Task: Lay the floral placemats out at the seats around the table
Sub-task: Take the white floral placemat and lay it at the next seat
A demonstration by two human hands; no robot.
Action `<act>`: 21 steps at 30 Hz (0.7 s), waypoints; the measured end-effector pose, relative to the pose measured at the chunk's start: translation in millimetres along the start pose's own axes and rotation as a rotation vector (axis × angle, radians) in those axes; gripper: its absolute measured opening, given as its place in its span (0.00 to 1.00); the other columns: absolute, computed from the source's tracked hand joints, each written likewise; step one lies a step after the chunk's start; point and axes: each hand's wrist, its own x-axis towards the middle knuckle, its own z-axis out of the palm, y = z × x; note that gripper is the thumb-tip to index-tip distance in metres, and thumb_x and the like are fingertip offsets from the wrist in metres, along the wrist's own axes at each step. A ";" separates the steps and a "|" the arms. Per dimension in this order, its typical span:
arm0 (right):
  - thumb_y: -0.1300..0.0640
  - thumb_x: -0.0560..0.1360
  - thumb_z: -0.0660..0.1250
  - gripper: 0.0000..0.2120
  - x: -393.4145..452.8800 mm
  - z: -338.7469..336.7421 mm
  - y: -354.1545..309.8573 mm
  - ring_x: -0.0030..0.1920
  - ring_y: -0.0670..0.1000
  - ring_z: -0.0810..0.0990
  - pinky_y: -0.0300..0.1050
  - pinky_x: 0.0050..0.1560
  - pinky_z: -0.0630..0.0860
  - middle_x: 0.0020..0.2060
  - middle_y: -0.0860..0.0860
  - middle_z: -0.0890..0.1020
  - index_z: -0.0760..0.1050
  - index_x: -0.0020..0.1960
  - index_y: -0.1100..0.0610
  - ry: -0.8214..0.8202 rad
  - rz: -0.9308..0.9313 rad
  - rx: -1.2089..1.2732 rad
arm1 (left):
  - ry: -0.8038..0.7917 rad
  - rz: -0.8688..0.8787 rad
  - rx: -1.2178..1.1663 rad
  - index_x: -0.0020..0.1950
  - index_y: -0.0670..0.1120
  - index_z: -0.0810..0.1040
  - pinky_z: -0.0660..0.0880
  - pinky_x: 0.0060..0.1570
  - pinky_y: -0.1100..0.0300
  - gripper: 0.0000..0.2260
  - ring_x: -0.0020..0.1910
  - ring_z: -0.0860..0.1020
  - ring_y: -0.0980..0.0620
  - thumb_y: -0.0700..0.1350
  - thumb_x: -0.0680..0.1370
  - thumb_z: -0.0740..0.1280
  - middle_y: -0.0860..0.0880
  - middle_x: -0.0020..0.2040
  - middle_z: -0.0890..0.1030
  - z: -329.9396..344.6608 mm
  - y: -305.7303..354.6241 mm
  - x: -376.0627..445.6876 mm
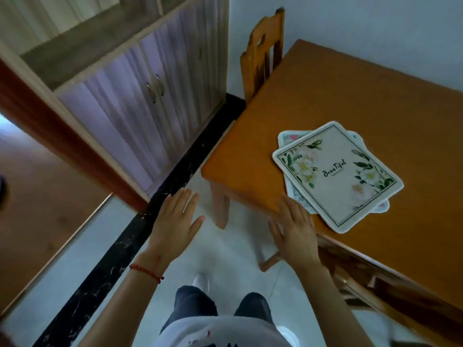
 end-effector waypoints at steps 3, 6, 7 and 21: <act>0.47 0.75 0.54 0.23 8.2 -0.1 -6.0 0.60 0.61 0.75 0.57 0.58 0.72 0.62 0.59 0.75 0.71 0.63 0.60 0.023 0.116 -0.044 | -0.001 0.118 0.001 0.64 0.38 0.73 0.71 0.59 0.42 0.29 0.62 0.75 0.39 0.57 0.80 0.44 0.38 0.62 0.76 -7.4 -12.9 34.2; 0.48 0.74 0.54 0.23 11.5 -2.4 -6.0 0.61 0.60 0.74 0.56 0.57 0.72 0.62 0.59 0.75 0.71 0.63 0.60 0.059 0.210 -0.059 | -0.019 0.213 -0.016 0.66 0.38 0.70 0.70 0.60 0.42 0.29 0.64 0.73 0.39 0.58 0.80 0.44 0.37 0.65 0.74 -11.4 -12.3 63.5; 0.47 0.74 0.54 0.23 11.5 -2.7 -6.5 0.61 0.60 0.74 0.56 0.58 0.72 0.62 0.59 0.75 0.71 0.63 0.59 0.069 0.223 -0.059 | -0.021 0.230 -0.020 0.67 0.39 0.69 0.68 0.62 0.42 0.31 0.65 0.71 0.38 0.59 0.80 0.41 0.38 0.66 0.72 -12.8 -12.1 68.3; 0.47 0.76 0.56 0.22 40.1 -19.5 62.8 0.62 0.59 0.73 0.55 0.59 0.71 0.62 0.58 0.75 0.72 0.62 0.60 0.222 0.482 -0.064 | -0.031 0.459 0.019 0.69 0.40 0.67 0.60 0.67 0.47 0.32 0.69 0.68 0.41 0.61 0.78 0.42 0.40 0.68 0.71 -15.1 73.9 183.2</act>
